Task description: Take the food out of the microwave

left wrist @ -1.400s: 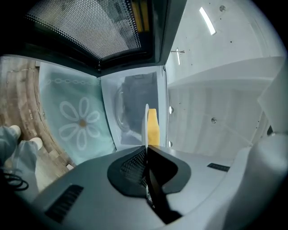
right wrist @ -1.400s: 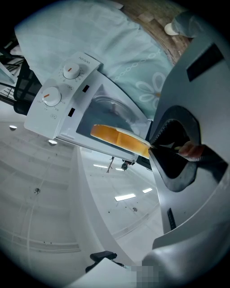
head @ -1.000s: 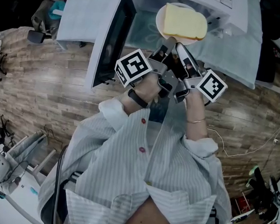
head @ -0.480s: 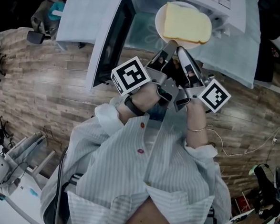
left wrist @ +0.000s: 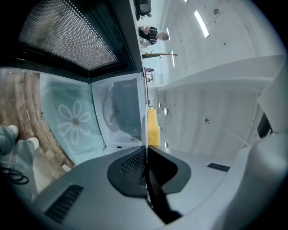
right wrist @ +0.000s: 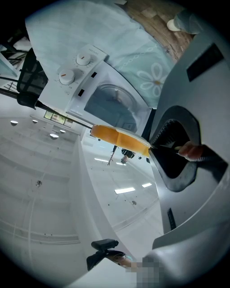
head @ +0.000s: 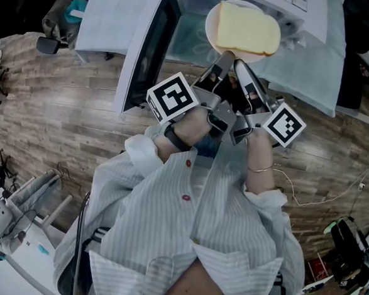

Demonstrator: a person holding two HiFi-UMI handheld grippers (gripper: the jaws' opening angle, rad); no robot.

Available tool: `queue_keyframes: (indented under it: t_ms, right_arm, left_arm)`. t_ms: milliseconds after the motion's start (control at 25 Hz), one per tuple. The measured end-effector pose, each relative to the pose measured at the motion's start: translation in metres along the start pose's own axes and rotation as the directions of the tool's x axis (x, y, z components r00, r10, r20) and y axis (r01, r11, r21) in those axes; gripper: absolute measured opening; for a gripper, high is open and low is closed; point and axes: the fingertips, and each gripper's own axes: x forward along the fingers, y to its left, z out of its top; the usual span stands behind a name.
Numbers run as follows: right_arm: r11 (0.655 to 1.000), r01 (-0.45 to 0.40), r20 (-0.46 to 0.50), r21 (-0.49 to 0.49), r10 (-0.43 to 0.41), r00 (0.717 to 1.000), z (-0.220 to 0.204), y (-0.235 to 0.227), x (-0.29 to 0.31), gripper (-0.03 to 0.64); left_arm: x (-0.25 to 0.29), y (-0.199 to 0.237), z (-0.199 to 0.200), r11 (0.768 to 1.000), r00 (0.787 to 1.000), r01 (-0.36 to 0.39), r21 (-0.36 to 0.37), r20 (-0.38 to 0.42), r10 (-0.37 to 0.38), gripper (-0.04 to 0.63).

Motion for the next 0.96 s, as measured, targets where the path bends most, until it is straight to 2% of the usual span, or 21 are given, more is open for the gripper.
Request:
queue_keyframes:
  t_ms: [960]
  right_arm:
    - [1.000,0.007,-0.004,0.007,-0.007,1.000,0.0000,-0.0018,0.0001,0.046]
  left_arm:
    - [0.0016,0.0008,0.0001,1.000,1.000,0.002,-0.002,-0.006,-0.002,0.015]
